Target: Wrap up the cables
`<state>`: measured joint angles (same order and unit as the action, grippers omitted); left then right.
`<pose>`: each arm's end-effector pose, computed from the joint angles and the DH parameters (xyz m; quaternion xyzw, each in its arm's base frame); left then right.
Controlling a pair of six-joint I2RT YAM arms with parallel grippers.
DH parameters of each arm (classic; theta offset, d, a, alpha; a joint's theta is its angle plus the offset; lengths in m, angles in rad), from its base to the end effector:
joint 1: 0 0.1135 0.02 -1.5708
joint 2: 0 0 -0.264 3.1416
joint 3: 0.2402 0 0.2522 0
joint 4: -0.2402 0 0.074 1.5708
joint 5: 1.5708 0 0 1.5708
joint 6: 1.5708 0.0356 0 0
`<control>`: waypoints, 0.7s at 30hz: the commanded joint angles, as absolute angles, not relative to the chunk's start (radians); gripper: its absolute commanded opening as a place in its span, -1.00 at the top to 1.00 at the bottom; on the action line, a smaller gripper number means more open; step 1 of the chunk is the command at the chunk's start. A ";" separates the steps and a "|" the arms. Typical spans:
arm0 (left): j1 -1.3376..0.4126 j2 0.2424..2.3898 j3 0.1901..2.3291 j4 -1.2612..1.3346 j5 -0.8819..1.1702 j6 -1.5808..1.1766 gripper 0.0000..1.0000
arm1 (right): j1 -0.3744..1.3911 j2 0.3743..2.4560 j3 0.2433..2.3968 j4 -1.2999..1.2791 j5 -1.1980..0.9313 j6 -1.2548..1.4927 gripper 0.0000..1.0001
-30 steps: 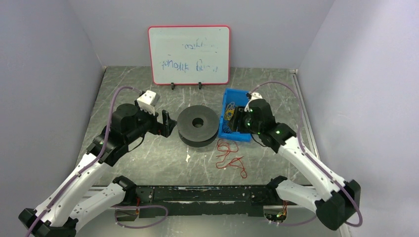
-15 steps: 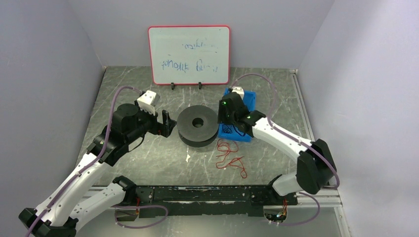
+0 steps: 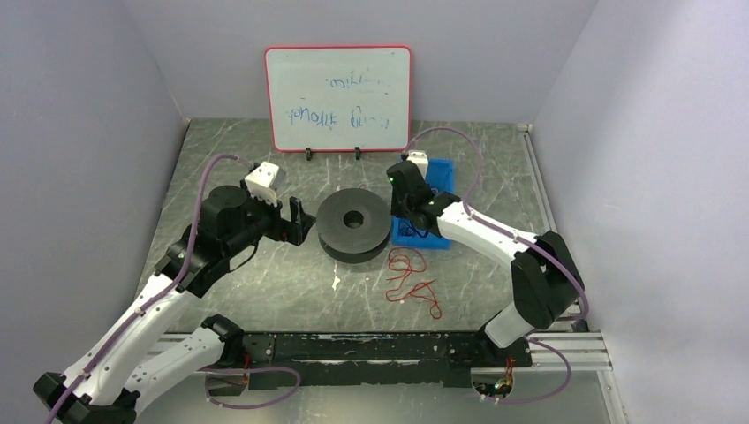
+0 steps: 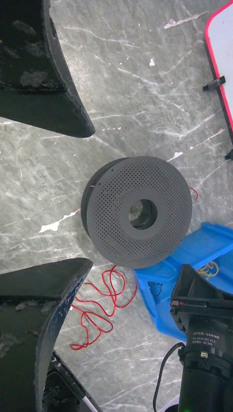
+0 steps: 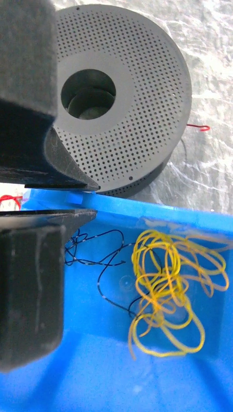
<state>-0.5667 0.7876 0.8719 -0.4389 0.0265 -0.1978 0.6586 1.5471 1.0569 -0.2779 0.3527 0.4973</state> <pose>0.1476 -0.0950 0.3429 0.1580 0.8054 -0.2232 0.5260 0.2727 0.1955 0.2404 -0.0047 0.9088 0.0748 0.4104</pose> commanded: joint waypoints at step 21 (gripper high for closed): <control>-0.571 0.778 0.871 -0.439 -0.002 -0.194 -0.94 | 0.498 1.661 1.221 -0.185 0.457 0.310 1.00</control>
